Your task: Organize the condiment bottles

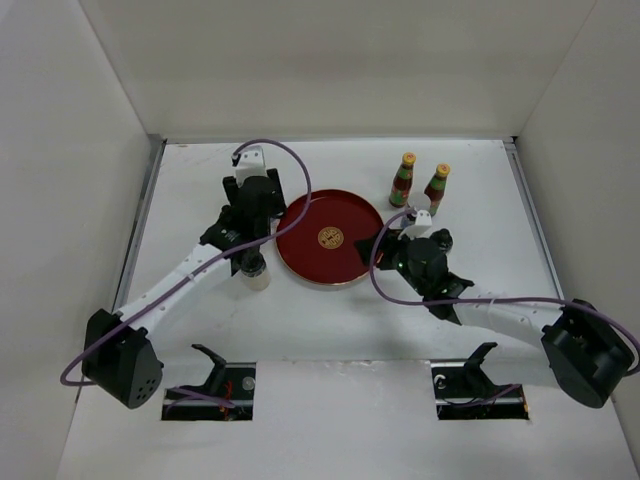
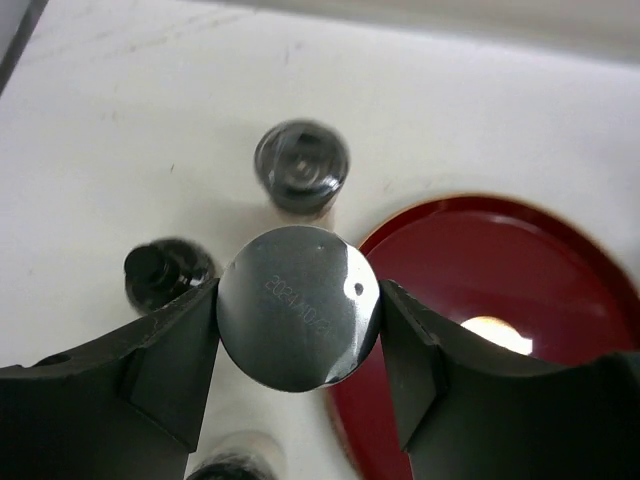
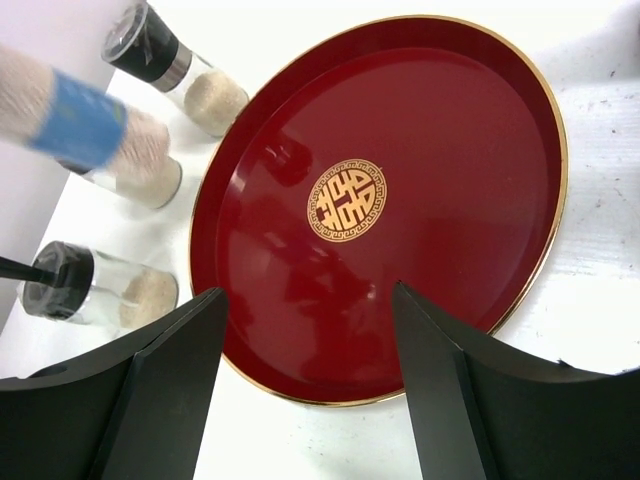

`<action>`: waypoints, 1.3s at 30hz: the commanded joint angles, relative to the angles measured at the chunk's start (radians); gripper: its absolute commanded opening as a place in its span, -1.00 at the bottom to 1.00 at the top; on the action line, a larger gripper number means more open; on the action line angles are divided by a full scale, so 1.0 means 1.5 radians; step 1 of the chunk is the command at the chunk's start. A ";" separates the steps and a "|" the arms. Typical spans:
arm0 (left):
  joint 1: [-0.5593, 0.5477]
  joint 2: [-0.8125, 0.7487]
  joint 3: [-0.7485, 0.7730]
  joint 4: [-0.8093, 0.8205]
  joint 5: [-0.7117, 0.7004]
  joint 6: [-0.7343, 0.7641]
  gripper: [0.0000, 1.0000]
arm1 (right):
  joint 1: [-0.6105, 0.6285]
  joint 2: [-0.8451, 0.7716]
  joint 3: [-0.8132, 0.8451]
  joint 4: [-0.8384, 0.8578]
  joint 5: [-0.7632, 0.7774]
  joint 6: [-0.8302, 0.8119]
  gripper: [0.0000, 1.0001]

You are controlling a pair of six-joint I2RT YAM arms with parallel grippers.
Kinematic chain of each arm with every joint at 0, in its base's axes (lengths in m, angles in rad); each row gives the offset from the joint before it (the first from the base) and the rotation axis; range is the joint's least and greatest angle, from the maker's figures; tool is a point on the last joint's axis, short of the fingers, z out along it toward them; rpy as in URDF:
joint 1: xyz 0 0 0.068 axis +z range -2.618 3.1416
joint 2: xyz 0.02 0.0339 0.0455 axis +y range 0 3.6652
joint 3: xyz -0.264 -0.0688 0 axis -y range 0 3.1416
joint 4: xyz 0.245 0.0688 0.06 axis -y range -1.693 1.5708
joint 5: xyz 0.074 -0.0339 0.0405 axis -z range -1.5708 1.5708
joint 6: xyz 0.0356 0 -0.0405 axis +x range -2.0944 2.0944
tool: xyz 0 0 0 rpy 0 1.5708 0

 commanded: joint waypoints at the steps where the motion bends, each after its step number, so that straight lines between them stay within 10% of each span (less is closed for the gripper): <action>1: -0.026 0.015 0.074 0.113 -0.011 0.018 -0.20 | -0.012 -0.013 -0.009 0.049 -0.003 0.016 0.45; 23: -0.037 0.368 0.271 0.173 0.121 -0.015 -0.02 | -0.039 -0.046 -0.020 0.030 0.019 0.021 0.44; 30: -0.046 0.338 0.254 0.173 0.095 -0.007 0.69 | -0.039 -0.051 -0.023 0.032 0.019 0.020 0.45; 39: 0.004 0.189 0.139 0.167 0.013 -0.016 0.71 | -0.044 -0.036 -0.024 0.036 0.016 0.026 0.46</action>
